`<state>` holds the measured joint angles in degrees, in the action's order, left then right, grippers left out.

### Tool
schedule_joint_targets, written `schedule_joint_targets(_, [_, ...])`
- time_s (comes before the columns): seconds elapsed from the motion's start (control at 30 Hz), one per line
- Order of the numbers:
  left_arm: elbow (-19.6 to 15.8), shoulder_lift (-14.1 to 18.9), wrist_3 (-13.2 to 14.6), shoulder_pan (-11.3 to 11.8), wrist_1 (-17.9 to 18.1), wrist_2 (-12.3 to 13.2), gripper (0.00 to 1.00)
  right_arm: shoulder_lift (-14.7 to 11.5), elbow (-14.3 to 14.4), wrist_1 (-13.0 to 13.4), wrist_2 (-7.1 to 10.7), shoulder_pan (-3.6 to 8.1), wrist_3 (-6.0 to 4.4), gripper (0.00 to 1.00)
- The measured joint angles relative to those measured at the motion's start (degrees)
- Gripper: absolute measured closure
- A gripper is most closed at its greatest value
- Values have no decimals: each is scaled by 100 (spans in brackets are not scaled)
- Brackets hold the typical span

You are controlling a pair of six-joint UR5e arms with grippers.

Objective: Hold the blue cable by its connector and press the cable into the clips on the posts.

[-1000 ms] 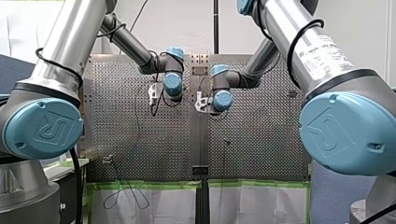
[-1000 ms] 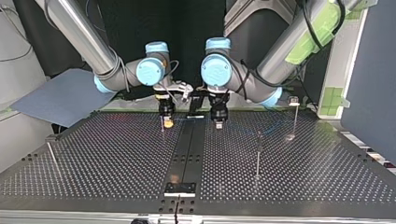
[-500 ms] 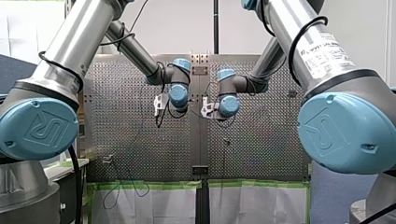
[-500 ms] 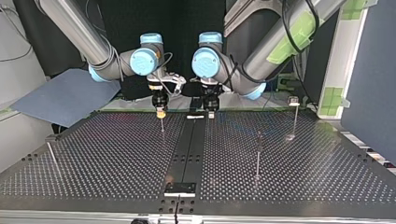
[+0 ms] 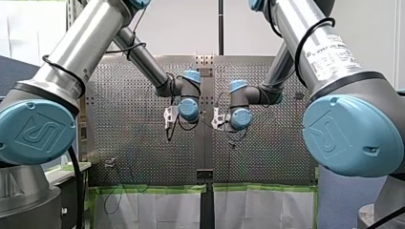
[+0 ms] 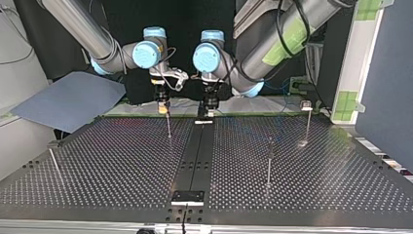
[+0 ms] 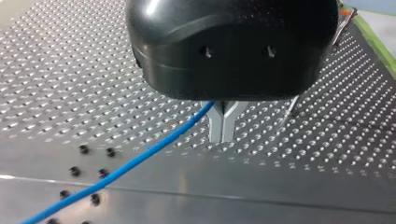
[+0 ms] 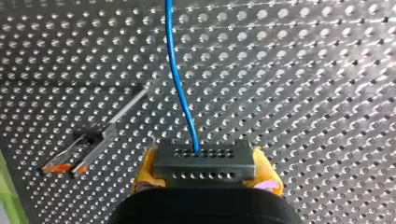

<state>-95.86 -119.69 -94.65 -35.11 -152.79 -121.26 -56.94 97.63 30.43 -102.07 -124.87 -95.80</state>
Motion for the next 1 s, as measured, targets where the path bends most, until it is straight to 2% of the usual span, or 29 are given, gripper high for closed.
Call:
schedule_joint_targets(0.27, [-1, -420, -41, -127, 429, -16, 100, 28, 104, 89, 4, 28, 66, 100])
schedule_joint_targets(0.53, [0, -563, -77, -213, 727, -117, 100, 322, 442, 442, 8, 257, -13, 100])
schedule_joint_targets(0.73, [0, -626, -68, -279, 815, -151, 100, 539, 732, 748, 11, 399, -23, 100])
schedule_joint_targets(1.0, [0, -884, -105, -409, 1117, -41, 100, 589, 795, 1090, 54, 560, -35, 100])
